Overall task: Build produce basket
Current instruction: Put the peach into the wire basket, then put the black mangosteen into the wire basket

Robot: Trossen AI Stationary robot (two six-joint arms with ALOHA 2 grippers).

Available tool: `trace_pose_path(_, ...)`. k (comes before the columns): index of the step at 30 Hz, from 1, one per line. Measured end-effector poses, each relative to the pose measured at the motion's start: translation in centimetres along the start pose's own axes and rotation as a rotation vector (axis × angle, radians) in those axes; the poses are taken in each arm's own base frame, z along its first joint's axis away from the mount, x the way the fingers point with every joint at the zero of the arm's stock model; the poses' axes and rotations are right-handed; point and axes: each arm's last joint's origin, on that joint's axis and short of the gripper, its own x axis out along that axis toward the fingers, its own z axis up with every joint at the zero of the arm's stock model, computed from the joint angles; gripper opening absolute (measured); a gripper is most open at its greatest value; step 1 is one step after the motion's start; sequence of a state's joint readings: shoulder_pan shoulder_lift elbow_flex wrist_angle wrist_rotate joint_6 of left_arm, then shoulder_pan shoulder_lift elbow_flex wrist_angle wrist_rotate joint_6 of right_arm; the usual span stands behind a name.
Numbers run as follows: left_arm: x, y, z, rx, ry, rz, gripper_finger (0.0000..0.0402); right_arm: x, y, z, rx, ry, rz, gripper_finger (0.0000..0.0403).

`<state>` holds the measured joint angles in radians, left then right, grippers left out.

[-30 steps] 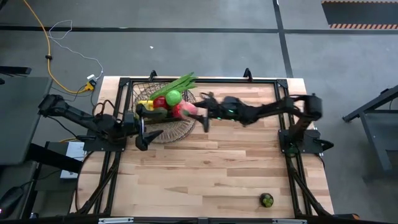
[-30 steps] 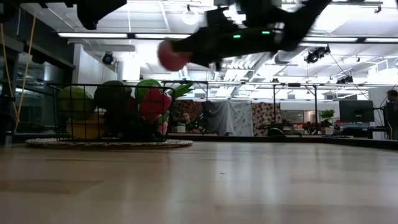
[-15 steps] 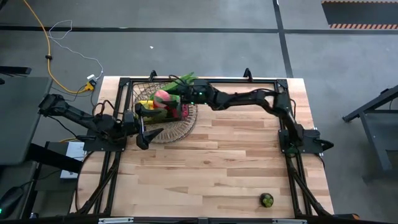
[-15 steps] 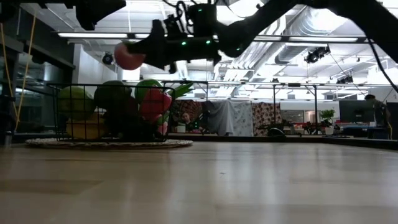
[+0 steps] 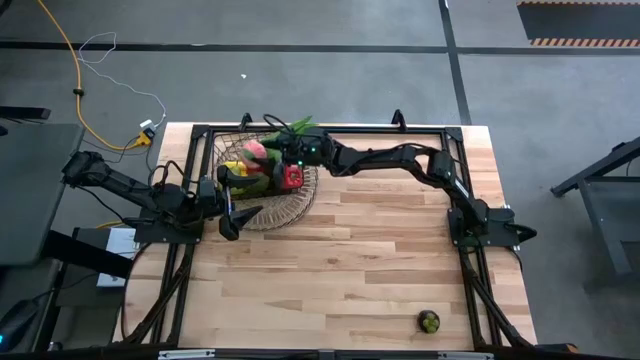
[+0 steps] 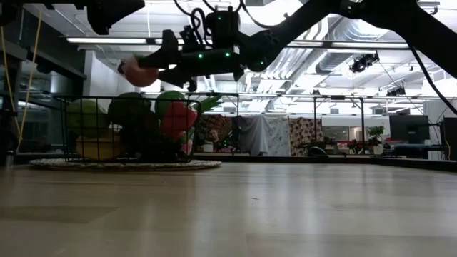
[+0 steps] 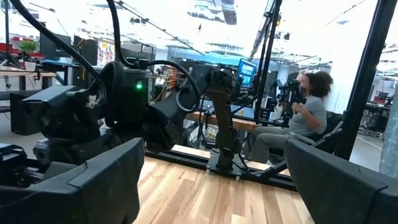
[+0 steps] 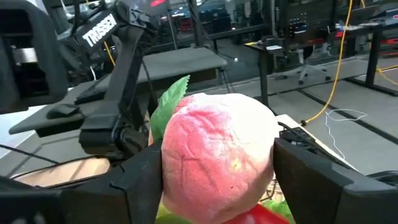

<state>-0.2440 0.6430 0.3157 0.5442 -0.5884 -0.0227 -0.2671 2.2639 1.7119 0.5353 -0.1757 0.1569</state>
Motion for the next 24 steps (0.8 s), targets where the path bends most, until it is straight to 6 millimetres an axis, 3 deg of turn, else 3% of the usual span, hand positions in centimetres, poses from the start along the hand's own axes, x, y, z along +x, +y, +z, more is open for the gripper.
trace_pose_path(12,0.0,0.0,0.0,0.0,0.0,0.0,0.0376,-0.1,-0.7,-0.4,0.063,0.051,0.012,0.0281)
trace_pose_path(19,0.0,0.0,0.0,0.011,0.001,0.0,0.0376,-0.2,-0.6,-0.3,0.059,0.052,0.041,0.0353)
trace_pose_path(24,0.0,0.0,-0.1,0.022,0.009,0.001,0.0376,-1.0,-0.6,1.6,0.019,0.082,0.066,0.0388)
